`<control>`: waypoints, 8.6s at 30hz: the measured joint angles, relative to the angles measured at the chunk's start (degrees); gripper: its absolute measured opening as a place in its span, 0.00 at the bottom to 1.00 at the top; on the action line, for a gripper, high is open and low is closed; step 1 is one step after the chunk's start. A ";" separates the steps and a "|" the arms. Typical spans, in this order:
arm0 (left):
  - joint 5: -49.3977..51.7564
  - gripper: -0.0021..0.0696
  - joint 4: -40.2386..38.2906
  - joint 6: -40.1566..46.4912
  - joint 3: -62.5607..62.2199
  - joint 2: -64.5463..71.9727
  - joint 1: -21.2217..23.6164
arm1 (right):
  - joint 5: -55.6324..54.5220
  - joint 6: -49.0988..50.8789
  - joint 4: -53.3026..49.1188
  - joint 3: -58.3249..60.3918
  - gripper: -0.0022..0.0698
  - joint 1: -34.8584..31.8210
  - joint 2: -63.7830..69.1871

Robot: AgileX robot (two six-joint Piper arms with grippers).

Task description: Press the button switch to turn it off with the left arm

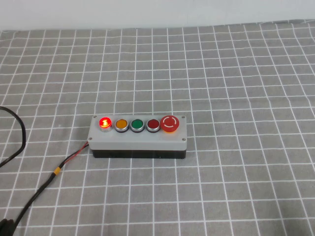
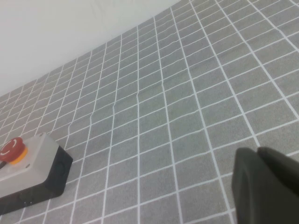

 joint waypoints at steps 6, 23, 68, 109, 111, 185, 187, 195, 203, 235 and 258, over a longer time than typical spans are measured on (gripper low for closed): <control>0.00 0.02 0.00 -0.03 0.00 0.00 0.00 | 0.00 0.00 0.00 0.00 0.01 0.00 0.00; 0.00 0.02 0.00 -0.03 0.00 0.00 0.00 | 0.00 0.00 0.00 0.00 0.01 0.00 0.00; -48.64 0.02 1.68 -5.25 0.13 0.00 0.00 | 0.00 0.00 0.00 0.00 0.01 0.00 0.00; 3.01 0.02 0.27 -12.99 -56.05 23.35 0.00 | 0.00 0.00 0.00 0.00 0.01 0.00 0.00; 6.49 0.02 0.15 -12.99 -57.28 27.04 0.00 | 0.00 0.00 0.00 0.00 0.01 0.00 0.00; 34.70 0.02 -2.23 -1.65 -86.73 106.71 -12.77 | 0.00 0.00 0.00 0.00 0.01 0.00 0.00; 34.70 0.02 -2.23 -1.65 -87.03 107.30 -12.77 | 0.00 0.00 0.00 0.00 0.01 0.00 0.00; 33.94 0.02 -2.23 -2.57 -87.42 107.69 -12.77 | 0.00 0.00 0.00 0.00 0.01 0.00 0.00; 33.98 0.02 -1.62 -2.84 -86.66 103.16 -12.77 | 0.00 0.00 0.00 0.00 0.01 0.00 0.00; 33.30 0.02 2.93 -7.98 -70.96 49.25 -12.77 | 0.00 0.00 0.00 0.00 0.01 0.00 0.00; 38.44 0.02 7.39 -16.44 -54.54 14.51 -12.77 | 0.00 0.00 0.00 0.00 0.01 0.00 0.00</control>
